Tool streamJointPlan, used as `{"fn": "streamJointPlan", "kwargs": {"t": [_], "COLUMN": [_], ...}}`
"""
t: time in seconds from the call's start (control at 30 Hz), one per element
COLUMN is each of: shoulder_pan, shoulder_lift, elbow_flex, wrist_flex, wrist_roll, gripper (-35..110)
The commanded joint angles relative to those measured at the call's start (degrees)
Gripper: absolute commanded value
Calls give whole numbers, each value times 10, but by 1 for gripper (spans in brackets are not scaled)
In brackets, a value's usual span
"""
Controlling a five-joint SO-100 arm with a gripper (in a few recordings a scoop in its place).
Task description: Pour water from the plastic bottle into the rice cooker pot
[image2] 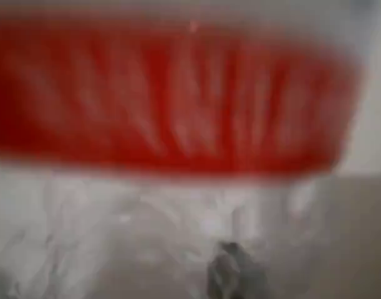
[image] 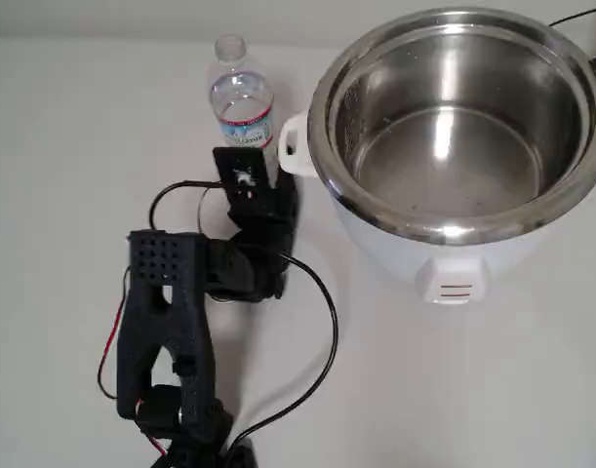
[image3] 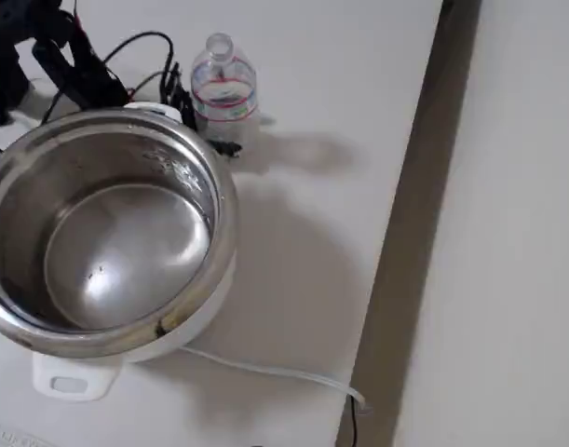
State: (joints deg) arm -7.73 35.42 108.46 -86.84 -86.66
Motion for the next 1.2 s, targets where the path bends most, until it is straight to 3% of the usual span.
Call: {"fn": "streamJointPlan", "kwargs": {"t": [0.0, 0.5, 1.17], "shoulder_pan": [22, 16, 47], "shoulder_lift": [2, 69, 294], "elbow_flex": [-56, 69, 388], "wrist_flex": [8, -60, -131], "wrist_roll": [-7, -4, 17], "gripper": [44, 44, 42]}}
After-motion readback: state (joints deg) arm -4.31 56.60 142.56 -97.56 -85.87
